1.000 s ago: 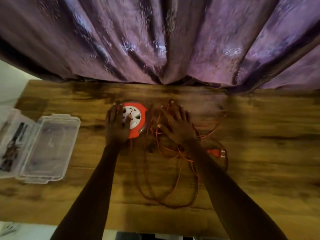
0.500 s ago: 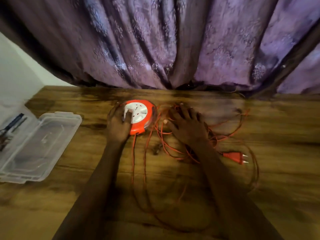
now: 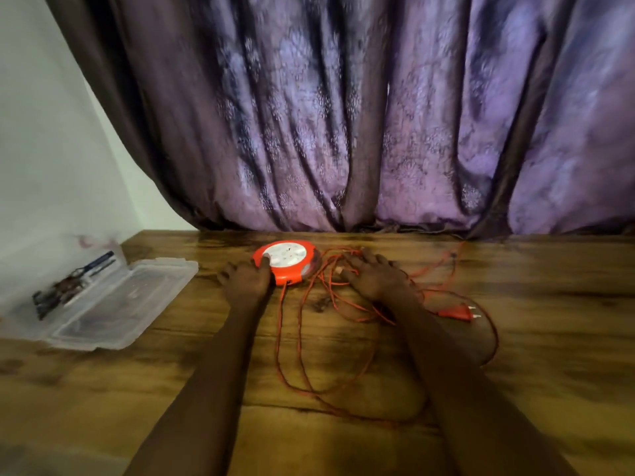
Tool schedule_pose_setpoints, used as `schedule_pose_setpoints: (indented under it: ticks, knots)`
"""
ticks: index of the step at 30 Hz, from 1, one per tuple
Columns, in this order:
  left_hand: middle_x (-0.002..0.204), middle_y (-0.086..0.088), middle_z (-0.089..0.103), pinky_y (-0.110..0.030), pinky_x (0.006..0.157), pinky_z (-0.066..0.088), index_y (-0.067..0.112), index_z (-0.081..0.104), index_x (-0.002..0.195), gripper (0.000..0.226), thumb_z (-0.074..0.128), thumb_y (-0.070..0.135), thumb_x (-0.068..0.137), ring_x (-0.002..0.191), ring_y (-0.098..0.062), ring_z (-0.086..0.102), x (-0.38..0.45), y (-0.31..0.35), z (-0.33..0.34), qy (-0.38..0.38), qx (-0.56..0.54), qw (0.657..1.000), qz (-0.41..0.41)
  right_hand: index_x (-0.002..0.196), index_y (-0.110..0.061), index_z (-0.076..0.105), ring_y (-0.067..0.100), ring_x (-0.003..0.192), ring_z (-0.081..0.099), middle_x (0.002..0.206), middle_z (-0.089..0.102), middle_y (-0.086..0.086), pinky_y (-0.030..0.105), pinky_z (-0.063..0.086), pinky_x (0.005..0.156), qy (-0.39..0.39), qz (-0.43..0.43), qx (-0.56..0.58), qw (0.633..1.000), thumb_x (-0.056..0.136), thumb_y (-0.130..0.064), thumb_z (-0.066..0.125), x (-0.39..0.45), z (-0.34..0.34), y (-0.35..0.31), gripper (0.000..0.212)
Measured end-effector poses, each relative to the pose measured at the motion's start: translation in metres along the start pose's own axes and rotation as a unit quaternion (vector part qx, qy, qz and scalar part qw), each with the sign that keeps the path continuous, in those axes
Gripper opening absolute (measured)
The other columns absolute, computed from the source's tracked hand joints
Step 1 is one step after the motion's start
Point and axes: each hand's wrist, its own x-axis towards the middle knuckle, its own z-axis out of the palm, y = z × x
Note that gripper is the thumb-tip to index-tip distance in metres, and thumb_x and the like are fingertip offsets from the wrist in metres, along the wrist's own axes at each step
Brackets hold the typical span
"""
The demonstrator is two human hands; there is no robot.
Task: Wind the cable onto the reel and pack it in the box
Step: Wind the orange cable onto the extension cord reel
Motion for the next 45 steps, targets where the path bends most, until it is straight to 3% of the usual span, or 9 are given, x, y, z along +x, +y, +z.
schedule_pose_setpoints:
  ticks: [7, 14, 19, 28, 32, 35, 37, 41, 45]
  knots:
    - [0.121, -0.025, 0.068, -0.041, 0.113, 0.035, 0.002, 0.074, 0.111, 0.055, 0.053, 0.051, 0.097, 0.124, -0.036, 0.057, -0.011, 0.006, -0.022, -0.037, -0.147, 0.988, -0.032, 0.146, -0.044, 0.039, 0.036, 0.148, 0.020, 0.163, 0.024, 0.001, 0.052, 0.020, 0.116, 0.082, -0.026, 0.002, 0.996, 0.095, -0.063, 0.038, -0.030, -0.004, -0.002, 0.055]
    - [0.078, -0.011, 0.053, -0.023, 0.049, 0.043, 0.007, 0.057, 0.086, 0.013, 0.069, 0.007, 0.091, 0.049, -0.002, 0.051, -0.018, 0.024, -0.029, -0.048, -0.455, 0.889, 0.021, 0.132, -0.031, 0.060, 0.026, 0.144, 0.034, 0.140, 0.057, -0.002, 0.041, 0.025, 0.117, 0.196, -0.071, 0.083, 0.974, 0.095, -0.045, 0.053, -0.030, -0.013, -0.002, 0.040]
    - [0.118, -0.019, 0.068, -0.048, 0.093, 0.055, 0.003, 0.060, 0.120, 0.032, 0.070, 0.005, 0.090, 0.102, -0.032, 0.066, -0.010, 0.036, -0.024, -0.102, -0.589, 0.802, -0.017, 0.131, -0.020, 0.061, 0.027, 0.117, 0.061, 0.125, 0.068, 0.007, 0.037, 0.047, 0.099, 0.262, -0.108, 0.229, 0.931, 0.092, -0.034, 0.065, -0.026, -0.015, -0.006, 0.042]
    - [0.119, -0.015, 0.074, -0.043, 0.093, 0.057, 0.015, 0.071, 0.117, 0.031, 0.074, 0.015, 0.086, 0.105, -0.028, 0.070, -0.010, 0.084, -0.011, -0.215, -0.658, 0.720, 0.050, 0.112, -0.010, 0.066, 0.032, 0.085, 0.063, 0.102, 0.073, 0.017, 0.044, 0.053, 0.070, 0.179, -0.014, 0.701, 0.690, 0.089, -0.020, 0.072, -0.011, -0.042, -0.008, 0.027]
    - [0.109, -0.017, 0.073, -0.040, 0.090, 0.056, 0.012, 0.070, 0.106, 0.014, 0.067, 0.016, 0.093, 0.099, -0.028, 0.066, -0.023, 0.098, -0.006, -0.178, -0.633, 0.751, 0.059, 0.120, -0.005, 0.062, 0.033, 0.100, 0.065, 0.114, 0.070, 0.018, 0.056, 0.052, 0.089, 0.188, 0.033, 0.769, 0.610, 0.089, -0.015, 0.071, -0.007, -0.049, 0.001, 0.034]
    - [0.093, -0.004, 0.072, -0.036, 0.086, 0.051, 0.015, 0.068, 0.101, 0.007, 0.064, 0.018, 0.097, 0.090, -0.016, 0.063, -0.027, 0.091, -0.017, 0.052, -0.495, 0.854, 0.152, 0.124, -0.010, 0.059, 0.027, 0.091, 0.068, 0.112, 0.071, 0.014, 0.040, 0.060, 0.066, 0.207, 0.052, 0.809, 0.547, 0.089, -0.013, 0.069, -0.010, -0.057, 0.005, 0.037]
    - [0.070, 0.003, 0.066, -0.031, 0.066, 0.048, 0.018, 0.068, 0.085, 0.016, 0.061, 0.025, 0.098, 0.068, -0.013, 0.058, -0.031, 0.086, -0.032, 0.094, -0.460, 0.859, 0.204, 0.121, -0.012, 0.060, 0.023, 0.083, 0.067, 0.108, 0.070, 0.013, 0.033, 0.058, 0.056, 0.224, 0.053, 0.819, 0.526, 0.090, -0.014, 0.068, -0.014, -0.064, 0.008, 0.032]
    - [0.050, -0.003, 0.061, -0.015, 0.033, 0.027, 0.015, 0.072, 0.072, 0.039, 0.056, 0.037, 0.100, 0.029, -0.011, 0.044, -0.058, 0.098, -0.039, -0.230, -0.466, 0.837, 0.173, 0.125, -0.014, 0.057, 0.020, 0.085, 0.067, 0.113, 0.069, 0.012, 0.029, 0.057, 0.057, 0.253, 0.054, 0.825, 0.502, 0.092, -0.016, 0.066, -0.027, -0.072, 0.014, 0.034]
    - [0.087, -0.010, 0.076, -0.020, 0.050, 0.053, 0.010, 0.070, 0.105, 0.026, 0.059, 0.033, 0.098, 0.055, -0.013, 0.065, -0.082, 0.112, -0.024, -0.371, -0.455, 0.802, 0.112, 0.130, -0.019, 0.050, 0.020, 0.087, 0.066, 0.114, 0.068, 0.007, 0.039, 0.057, 0.072, 0.237, 0.047, 0.834, 0.496, 0.092, -0.011, 0.064, -0.039, -0.080, 0.019, 0.041]
